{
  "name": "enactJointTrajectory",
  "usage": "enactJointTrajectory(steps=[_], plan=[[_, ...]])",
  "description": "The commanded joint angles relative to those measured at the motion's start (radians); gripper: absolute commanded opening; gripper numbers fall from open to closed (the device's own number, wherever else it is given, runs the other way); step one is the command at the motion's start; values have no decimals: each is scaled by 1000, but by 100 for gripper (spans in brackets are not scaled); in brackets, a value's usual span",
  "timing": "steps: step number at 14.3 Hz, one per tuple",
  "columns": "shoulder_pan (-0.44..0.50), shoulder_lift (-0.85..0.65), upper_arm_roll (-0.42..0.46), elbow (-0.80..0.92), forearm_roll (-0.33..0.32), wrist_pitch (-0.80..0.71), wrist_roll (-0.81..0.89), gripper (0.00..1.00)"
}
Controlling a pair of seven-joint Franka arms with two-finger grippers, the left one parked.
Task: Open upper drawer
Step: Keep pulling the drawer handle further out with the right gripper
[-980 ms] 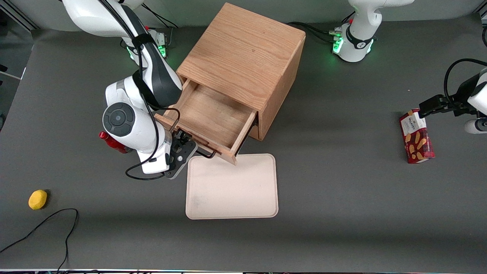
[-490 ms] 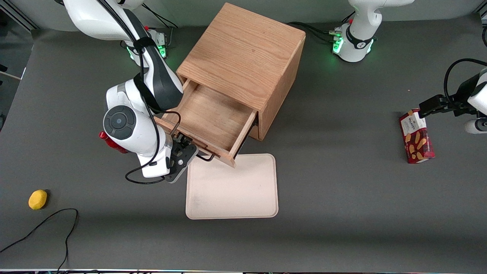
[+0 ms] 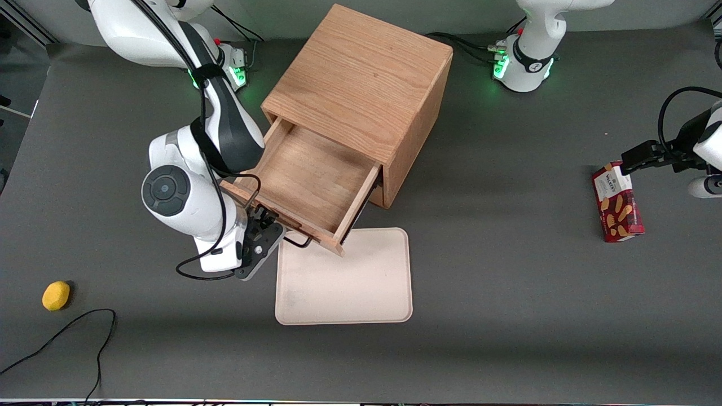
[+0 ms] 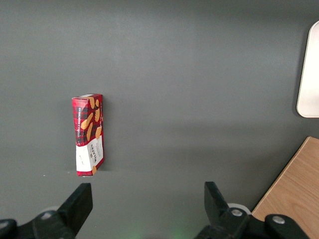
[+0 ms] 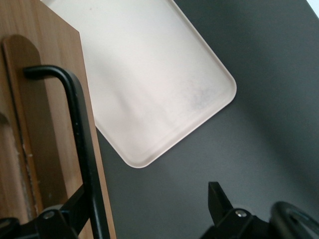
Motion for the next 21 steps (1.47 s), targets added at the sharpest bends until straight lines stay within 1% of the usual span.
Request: enactJointTrajectory(steps=[1,16,21], plan=[[-22,38,4,65,-19,-4,-40,100],[-74,80,4,124,-20,-2,-123,100],[-74,73,4,143,-20,-21,-123,100]])
